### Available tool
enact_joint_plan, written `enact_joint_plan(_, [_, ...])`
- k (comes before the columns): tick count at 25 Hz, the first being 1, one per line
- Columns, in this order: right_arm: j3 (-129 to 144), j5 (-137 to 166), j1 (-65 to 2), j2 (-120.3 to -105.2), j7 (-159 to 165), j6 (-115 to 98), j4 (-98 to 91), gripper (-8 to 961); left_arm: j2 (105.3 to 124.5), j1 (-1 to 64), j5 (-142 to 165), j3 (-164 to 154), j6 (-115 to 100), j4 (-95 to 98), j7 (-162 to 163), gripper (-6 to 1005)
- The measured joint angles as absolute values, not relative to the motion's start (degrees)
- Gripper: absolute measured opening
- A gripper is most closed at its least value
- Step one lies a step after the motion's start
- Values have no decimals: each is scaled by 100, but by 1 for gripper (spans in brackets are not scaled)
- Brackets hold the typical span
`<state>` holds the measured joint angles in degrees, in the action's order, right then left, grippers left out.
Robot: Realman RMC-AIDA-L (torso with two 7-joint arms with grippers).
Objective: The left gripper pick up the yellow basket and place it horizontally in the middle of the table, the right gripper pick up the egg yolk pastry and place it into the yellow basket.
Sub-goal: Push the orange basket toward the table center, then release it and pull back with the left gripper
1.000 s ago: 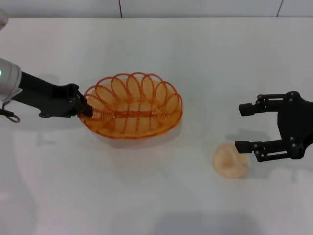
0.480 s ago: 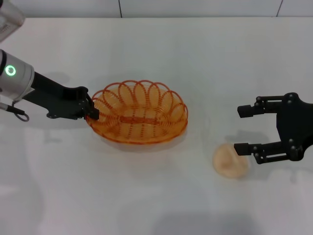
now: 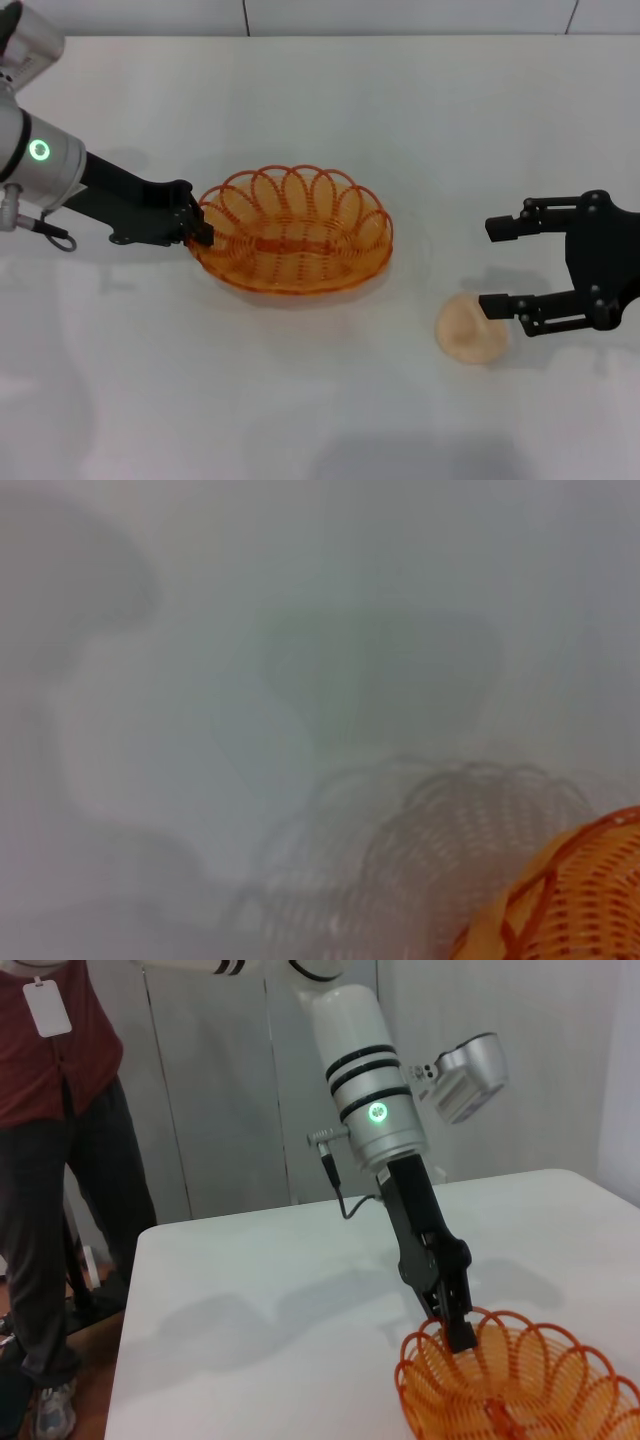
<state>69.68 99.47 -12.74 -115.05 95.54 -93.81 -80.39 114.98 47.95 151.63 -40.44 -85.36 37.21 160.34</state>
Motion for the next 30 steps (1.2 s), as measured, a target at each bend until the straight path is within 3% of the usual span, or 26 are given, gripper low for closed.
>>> enact_joint_plan(30, [6968,9949,-1274,-11505,9553,-9483,-8023,756,11610,4784,15125,-4008,-8282,3462,15848,94])
